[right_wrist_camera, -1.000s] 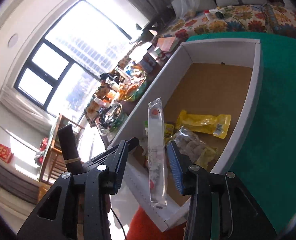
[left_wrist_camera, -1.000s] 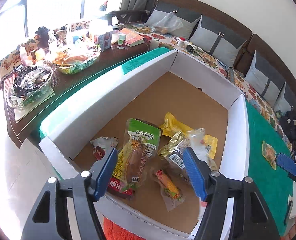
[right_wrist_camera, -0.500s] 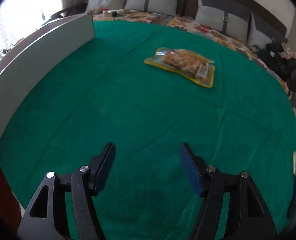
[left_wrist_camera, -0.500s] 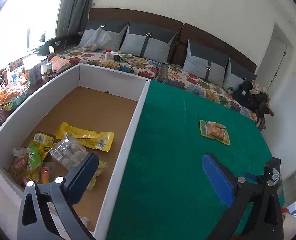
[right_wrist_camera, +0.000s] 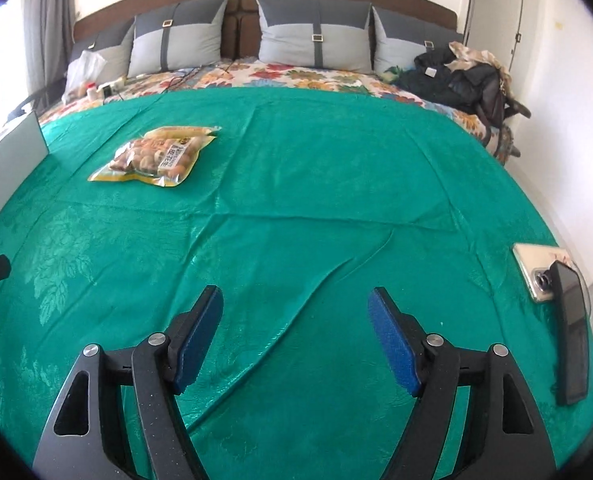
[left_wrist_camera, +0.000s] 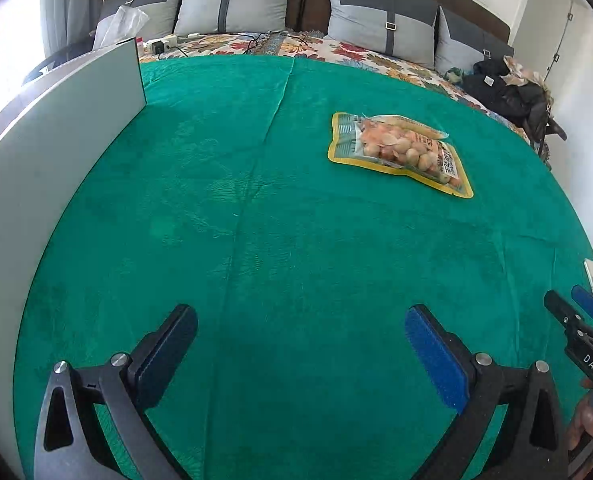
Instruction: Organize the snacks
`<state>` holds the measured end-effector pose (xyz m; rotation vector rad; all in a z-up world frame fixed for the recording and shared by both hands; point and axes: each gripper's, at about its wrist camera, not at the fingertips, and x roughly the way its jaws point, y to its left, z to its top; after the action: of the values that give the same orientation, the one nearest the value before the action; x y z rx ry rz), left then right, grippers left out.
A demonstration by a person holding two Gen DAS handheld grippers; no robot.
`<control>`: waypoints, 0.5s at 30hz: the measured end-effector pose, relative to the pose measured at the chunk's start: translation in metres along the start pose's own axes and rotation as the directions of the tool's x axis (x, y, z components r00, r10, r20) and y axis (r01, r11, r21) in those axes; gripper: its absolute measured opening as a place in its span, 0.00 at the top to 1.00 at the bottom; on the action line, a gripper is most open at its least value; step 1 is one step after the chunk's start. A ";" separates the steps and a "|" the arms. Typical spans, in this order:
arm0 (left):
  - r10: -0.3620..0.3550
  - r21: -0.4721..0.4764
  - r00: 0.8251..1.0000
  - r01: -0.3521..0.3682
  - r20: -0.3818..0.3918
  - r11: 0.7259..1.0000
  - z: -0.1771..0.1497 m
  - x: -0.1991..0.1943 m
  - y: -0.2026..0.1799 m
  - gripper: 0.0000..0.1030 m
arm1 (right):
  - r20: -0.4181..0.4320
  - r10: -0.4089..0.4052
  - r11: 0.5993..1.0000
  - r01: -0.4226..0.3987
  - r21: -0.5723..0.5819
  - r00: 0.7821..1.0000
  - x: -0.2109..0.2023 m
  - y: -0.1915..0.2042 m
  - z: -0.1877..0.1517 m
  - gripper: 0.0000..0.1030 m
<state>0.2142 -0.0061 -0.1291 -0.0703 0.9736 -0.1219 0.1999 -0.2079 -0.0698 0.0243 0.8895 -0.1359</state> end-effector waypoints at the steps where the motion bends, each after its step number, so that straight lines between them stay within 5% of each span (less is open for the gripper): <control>1: 0.012 0.021 1.000 -0.012 0.002 1.000 0.002 0.007 -0.004 0.01 | -0.015 0.005 1.000 -0.005 0.002 1.000 0.003 -0.001 -0.002 0.24; 5: 0.063 0.110 0.998 -0.065 0.014 0.992 0.004 0.022 -0.015 0.00 | -0.069 0.002 1.000 -0.001 0.016 0.998 0.013 -0.009 -0.009 0.24; 15: 0.042 0.120 0.999 -0.045 0.025 0.992 0.003 0.024 -0.016 0.00 | -0.071 0.022 0.997 -0.017 0.073 0.997 0.015 -0.019 -0.013 0.16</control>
<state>0.2290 -0.0249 -0.1454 0.0605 0.9431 -0.1392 0.1966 -0.2278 -0.0894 0.1061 0.9559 -0.1495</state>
